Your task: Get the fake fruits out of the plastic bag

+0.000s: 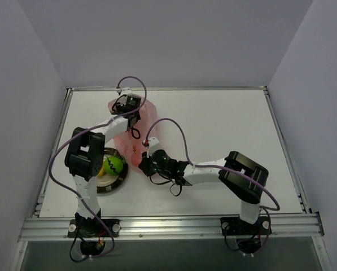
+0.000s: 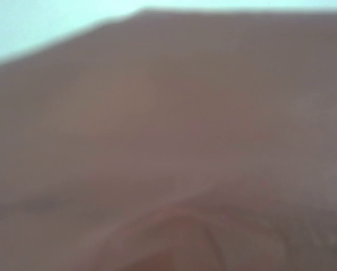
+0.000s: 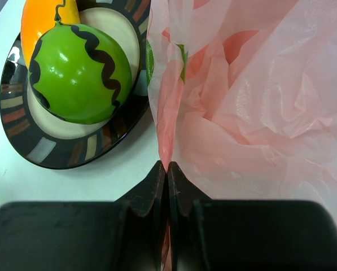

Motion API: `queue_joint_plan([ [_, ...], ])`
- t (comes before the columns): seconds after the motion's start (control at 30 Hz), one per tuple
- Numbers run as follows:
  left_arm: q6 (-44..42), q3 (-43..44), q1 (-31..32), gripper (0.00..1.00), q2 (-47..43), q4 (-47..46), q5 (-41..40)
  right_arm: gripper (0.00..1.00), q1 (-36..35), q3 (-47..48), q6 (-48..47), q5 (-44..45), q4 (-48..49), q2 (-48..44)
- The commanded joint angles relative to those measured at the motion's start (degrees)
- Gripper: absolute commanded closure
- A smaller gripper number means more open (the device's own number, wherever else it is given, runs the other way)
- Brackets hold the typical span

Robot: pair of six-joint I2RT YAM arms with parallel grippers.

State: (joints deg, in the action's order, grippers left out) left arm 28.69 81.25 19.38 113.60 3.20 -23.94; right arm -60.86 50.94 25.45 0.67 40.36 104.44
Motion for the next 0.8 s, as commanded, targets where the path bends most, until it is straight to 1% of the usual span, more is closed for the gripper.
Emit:
queue_joint_plan([
  [0.0,0.75,0.24,-0.74,0.55,-3.2,-3.44,0.65,1.0,-0.49,0.21,0.3,1.27,2.0,-0.73],
  [0.03,1.45,-0.47,-0.57,0.58,-4.25,-4.51,1.18,1.0,-0.49,0.3,0.21,1.27,2.0,-0.65],
  [0.1,3.3,-1.79,-0.48,0.61,-6.72,-6.0,3.28,1.0,-0.57,0.57,0.04,1.35,1.74,-0.29],
  [0.2,4.1,-2.24,-0.13,0.66,-7.78,-5.75,4.52,1.0,-0.57,0.92,0.12,1.27,1.92,-0.03],
  [0.4,3.48,0.83,-0.74,0.67,-4.36,-3.29,2.85,1.0,-0.57,0.65,-0.4,2.23,1.39,-1.35],
  [0.43,3.31,1.97,-0.92,0.67,-2.96,-1.11,2.85,1.0,-0.66,0.74,-0.58,2.32,1.22,-1.52],
  [0.6,1.2,6.11,-1.88,0.66,1.27,1.98,2.41,1.0,-0.57,0.65,-0.93,2.59,1.13,-1.35],
  [0.67,0.14,7.24,-2.41,0.59,2.59,1.72,2.76,1.0,-0.57,0.66,-0.93,2.41,1.13,-1.17],
  [0.77,-0.56,9.35,-3.03,0.57,4.52,2.33,2.24,1.0,-0.57,0.65,-0.93,2.5,1.13,-1.0],
])
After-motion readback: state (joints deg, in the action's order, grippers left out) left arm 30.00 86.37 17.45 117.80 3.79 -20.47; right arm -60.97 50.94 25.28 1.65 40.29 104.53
